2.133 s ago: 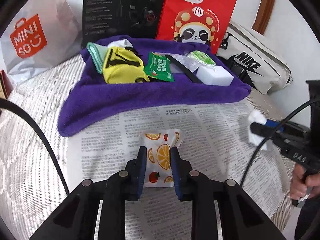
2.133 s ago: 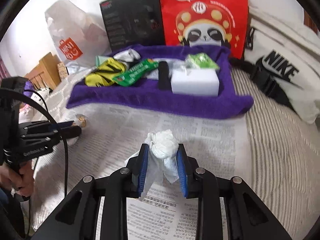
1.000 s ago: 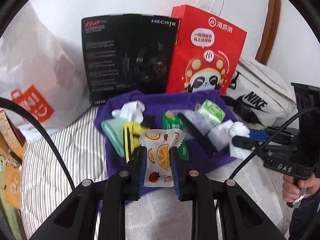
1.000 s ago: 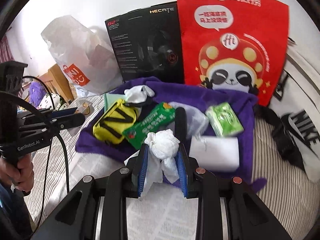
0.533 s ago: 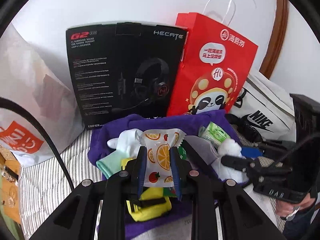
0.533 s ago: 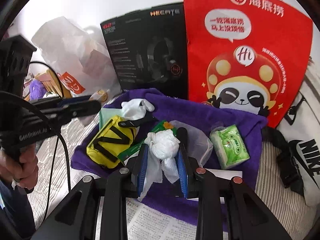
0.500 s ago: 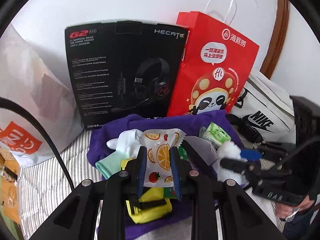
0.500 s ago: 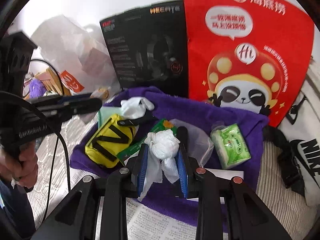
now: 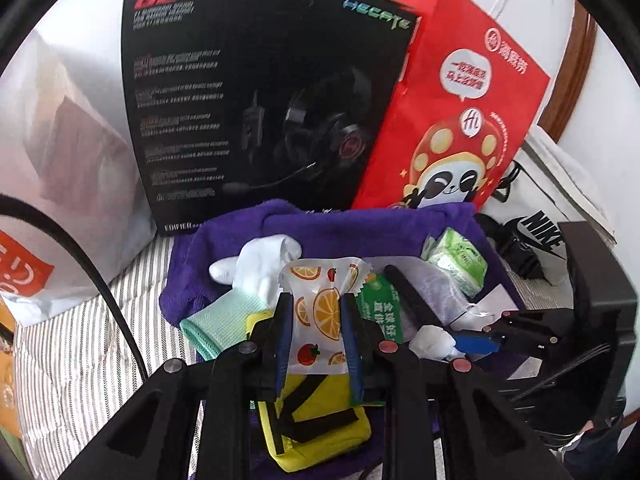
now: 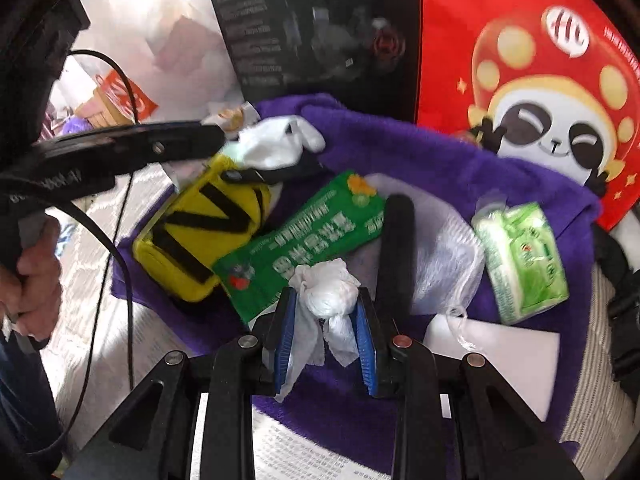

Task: Organize soft objects
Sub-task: 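Open the right gripper on the towel while the left lowers the sachet onto it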

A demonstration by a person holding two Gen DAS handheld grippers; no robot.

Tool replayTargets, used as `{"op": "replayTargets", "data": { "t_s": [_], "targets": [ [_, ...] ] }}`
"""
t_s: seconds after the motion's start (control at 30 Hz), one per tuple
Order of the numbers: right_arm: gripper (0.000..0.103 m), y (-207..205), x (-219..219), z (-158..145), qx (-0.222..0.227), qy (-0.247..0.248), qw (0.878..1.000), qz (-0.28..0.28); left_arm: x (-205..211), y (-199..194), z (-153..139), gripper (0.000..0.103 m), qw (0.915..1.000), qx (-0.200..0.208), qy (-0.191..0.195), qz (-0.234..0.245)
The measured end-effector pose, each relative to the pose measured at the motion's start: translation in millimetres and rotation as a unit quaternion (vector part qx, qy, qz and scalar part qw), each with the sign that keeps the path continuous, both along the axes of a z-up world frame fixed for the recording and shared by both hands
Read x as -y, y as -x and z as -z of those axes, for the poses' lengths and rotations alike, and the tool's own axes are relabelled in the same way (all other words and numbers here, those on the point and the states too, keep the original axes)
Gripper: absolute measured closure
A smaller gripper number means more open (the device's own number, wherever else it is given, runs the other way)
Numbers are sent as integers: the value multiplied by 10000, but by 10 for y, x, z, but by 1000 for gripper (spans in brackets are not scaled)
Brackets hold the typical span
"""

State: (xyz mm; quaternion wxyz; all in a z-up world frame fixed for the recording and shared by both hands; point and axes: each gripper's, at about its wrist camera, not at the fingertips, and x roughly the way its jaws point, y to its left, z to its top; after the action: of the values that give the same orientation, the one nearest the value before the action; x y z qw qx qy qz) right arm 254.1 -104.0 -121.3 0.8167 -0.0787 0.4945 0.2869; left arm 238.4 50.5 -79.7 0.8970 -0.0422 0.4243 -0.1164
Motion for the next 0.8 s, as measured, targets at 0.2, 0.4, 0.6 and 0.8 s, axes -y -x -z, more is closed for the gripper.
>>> {"op": "replayTargets", "data": {
  "t_s": [0.2, 0.4, 0.6, 0.8],
  "targets": [
    [70, -27, -22, 117, -90, 78, 9999, -34, -16, -68, 75, 80, 10000, -86, 23, -12],
    [55, -22, -32, 122, -183, -83, 9996, -185, 14, -63, 78, 80, 9999, -82, -24, 64],
    [46, 18, -58, 40, -116, -48, 9995, -277, 34, -64, 94, 79, 9999, -84, -79, 57],
    [39, 0, 68, -133, -44, -237, 9995, -186, 58, -76, 129, 79, 9999, -118, -112, 37]
  ]
}}
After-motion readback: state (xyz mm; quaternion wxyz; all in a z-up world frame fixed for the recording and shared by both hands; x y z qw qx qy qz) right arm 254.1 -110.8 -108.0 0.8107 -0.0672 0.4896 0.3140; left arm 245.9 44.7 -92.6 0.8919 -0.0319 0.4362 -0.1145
